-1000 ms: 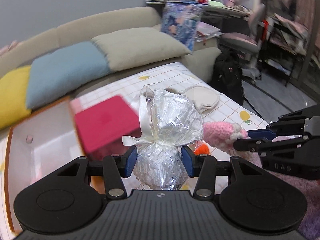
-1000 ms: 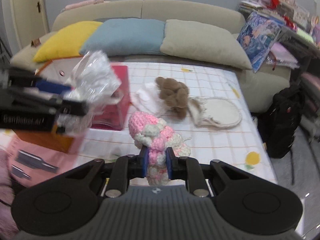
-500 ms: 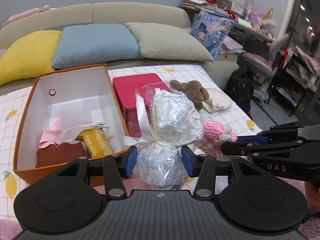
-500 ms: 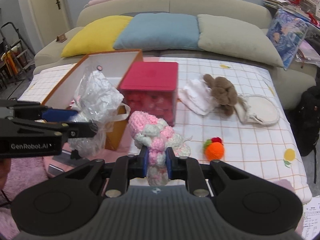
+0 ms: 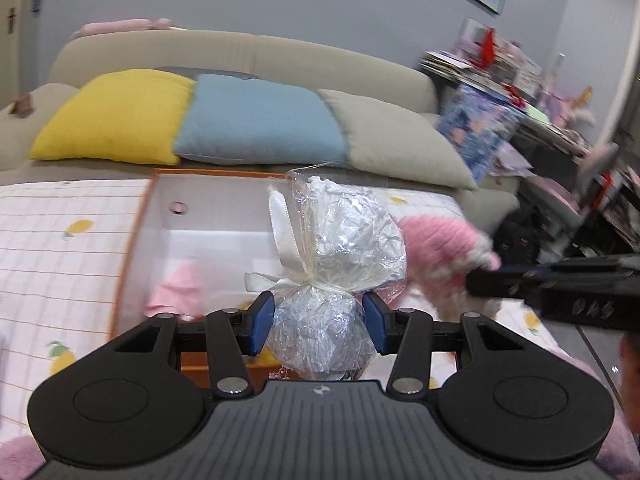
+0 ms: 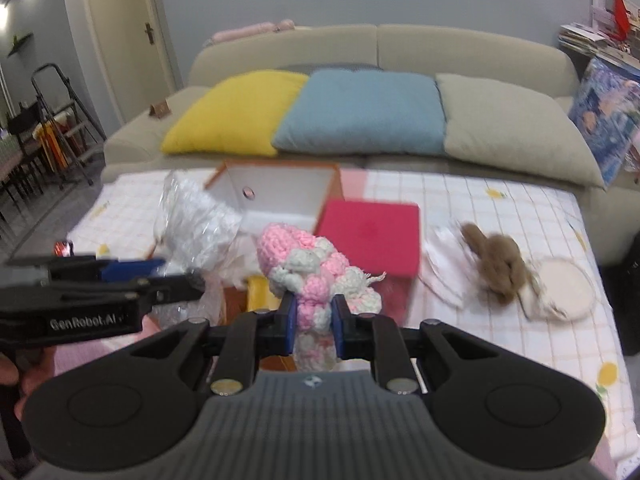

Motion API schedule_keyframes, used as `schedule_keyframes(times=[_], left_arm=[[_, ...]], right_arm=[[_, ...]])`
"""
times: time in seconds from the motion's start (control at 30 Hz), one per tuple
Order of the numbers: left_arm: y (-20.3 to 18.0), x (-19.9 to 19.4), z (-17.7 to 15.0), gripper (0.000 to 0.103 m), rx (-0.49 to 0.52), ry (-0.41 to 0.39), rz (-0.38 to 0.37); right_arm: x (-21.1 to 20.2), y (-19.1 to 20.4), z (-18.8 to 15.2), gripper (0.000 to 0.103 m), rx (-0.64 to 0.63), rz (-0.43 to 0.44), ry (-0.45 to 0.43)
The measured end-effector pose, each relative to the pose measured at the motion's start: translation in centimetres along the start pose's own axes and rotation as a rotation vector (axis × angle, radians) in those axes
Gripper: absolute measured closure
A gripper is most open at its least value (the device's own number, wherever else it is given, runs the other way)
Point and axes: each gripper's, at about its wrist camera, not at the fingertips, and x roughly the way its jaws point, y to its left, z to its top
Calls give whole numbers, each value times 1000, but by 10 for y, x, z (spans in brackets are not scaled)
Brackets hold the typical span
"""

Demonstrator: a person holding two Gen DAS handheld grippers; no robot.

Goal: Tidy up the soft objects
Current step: 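Carry the wrapped bundle and crocheted item toward the orange box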

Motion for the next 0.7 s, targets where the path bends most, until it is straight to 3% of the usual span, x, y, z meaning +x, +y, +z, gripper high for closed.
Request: schedule_keyframes(times=[0.23,0.4,0.7], left_arm=[[28,8,22,48,34,-21,106],[41,33,43,48,97,1,142],[58,102,54,48,218,166,217]], right_arm=[[33,15,44,87,11,57,-34],[77,25,66,87,35,67,4],[164,43,91,87,41,17,111]])
